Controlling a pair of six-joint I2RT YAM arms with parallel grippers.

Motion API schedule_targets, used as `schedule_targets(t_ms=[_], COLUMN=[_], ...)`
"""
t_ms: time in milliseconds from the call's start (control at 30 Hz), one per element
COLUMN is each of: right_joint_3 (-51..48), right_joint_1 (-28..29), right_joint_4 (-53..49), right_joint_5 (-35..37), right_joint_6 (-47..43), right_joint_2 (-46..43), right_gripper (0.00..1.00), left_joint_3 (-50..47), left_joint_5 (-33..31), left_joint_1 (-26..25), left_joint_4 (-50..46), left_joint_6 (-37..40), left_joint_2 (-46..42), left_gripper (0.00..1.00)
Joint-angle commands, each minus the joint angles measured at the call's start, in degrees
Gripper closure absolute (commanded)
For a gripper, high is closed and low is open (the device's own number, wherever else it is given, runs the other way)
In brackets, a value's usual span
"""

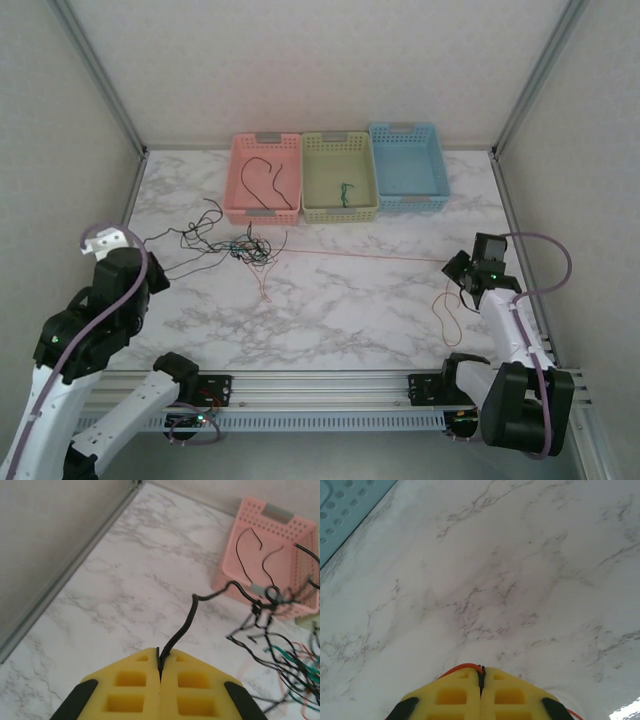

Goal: Untangle the cables

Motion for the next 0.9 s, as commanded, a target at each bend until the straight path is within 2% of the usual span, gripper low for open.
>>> schedule_targets(t_ms=[0, 233, 433, 600, 733, 867], right_joint_3=[-1.1, -1.9, -2.2, -2.7, -2.8, -2.3], right_joint_1=[-1.8, -4.9, -7.0, -7.2, -7.8, -7.9], right_joint_4=[0.8, 1.8, 2.6, 3.7, 4.0, 4.8], right_joint_5=[3.3, 2.5, 1.7, 1.1, 2.7, 1.0], right_joint_6=[2.5, 5.0, 6.1, 6.9, 6.4, 6.4], right_joint_2=[-1.2, -0.7, 0.0, 1.0, 0.6, 1.2], right_gripper=[1.0, 1.0, 1.0, 1.0, 1.0, 1.0], left_joint_3=[4.9, 11.4, 14.5, 13.9, 13.6, 14.7], left_joint_5=[-10.8, -19.4, -23.6, -19.2, -19.6, -16.5], left_joint_1=[0.8, 0.8, 0.8, 0.6, 0.7, 0.7], left_joint_4=[-3.2, -4.3, -2.9, -1.5, -1.3, -0.7], left_joint_6=[3.4, 9.2, 13.9, 13.7, 14.1, 15.4], left_joint_2=[-1.1, -1.5, -1.2, -1.0, -0.4, 0.7], left_gripper=[1.0, 1.0, 1.0, 1.0, 1.0, 1.0])
